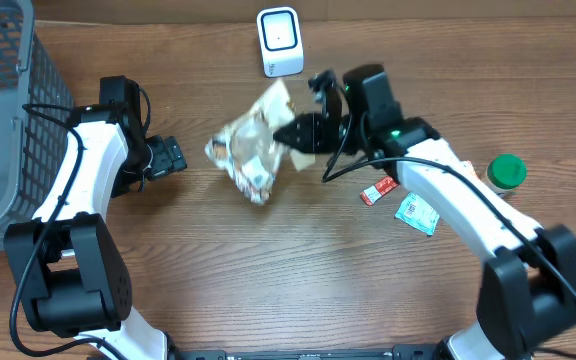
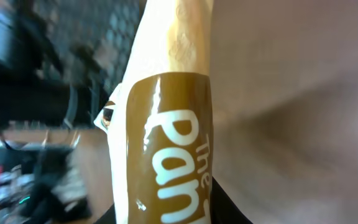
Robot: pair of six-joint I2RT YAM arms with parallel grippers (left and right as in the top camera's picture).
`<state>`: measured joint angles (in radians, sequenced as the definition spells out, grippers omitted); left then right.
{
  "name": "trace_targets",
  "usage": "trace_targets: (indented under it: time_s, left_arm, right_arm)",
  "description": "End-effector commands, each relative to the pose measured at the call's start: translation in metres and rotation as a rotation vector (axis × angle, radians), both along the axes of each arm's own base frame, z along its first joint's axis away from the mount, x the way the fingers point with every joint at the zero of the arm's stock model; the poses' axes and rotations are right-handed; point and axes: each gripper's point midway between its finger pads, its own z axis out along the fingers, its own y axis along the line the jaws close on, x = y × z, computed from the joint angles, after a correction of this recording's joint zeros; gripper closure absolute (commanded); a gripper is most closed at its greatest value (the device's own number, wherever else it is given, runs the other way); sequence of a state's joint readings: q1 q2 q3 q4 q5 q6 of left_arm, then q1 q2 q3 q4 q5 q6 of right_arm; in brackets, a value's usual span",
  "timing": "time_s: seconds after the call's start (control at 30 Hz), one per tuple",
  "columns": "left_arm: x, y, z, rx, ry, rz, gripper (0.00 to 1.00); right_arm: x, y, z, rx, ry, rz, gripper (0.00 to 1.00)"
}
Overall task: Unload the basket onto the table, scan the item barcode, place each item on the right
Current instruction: 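Lift the brown bag with the right gripper toward the scanner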
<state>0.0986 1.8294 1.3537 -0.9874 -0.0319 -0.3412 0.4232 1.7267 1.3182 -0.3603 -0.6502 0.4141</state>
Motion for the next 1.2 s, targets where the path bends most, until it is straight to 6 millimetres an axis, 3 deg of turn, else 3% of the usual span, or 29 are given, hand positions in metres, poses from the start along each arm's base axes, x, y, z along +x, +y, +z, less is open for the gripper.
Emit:
trace_targets:
  time_s: [0.0,0.07,0.13,0.37,0.47,0.63,0.8,1.0,1.17]
  left_arm:
    - [0.005,-0.002,0.001,-0.010,-0.010,0.003,0.00]
    - [0.005,-0.002,0.001,-0.010,-0.010,0.002,0.00]
    - [0.005,-0.002,0.001,-0.010,-0.010,0.003,0.00]
    - [0.005,-0.002,0.001,-0.010,-0.010,0.003,0.00]
    - [0.005,-0.002,0.001,-0.010,-0.010,0.003,0.00]
    - [0.005,-0.002,0.001,-0.010,-0.010,0.002,0.00]
    - [0.005,-0.002,0.001,-0.010,-0.010,0.002,0.00]
    - [0.005,-0.002,0.001,-0.010,-0.010,0.002,0.00]
    - [0.005,-0.002,0.001,-0.010,-0.010,0.002,0.00]
  right_arm:
    - [0.028,-0.012,0.094,-0.012,-0.324,-0.079,0.96]
    - [0.034,-0.009,0.129,-0.031,-0.505,-0.032,0.96]
    - [0.036,-0.007,0.151,-0.054,-0.654,0.016,0.96]
    - [0.055,-0.008,0.207,0.012,-0.921,-0.053,0.96]
    - [0.072,-0.012,0.213,-0.013,-0.974,-0.141,0.96]
    - [0.114,-0.024,0.186,-0.251,-1.062,-0.303,0.97]
    - [0.146,-0.021,0.157,-0.383,-1.139,-0.319,0.97]
    - [0.197,-0.013,0.107,-0.595,-1.219,-0.316,0.96]
    - [0.225,-0.012,0.075,-0.774,-1.351,-0.321,0.97]
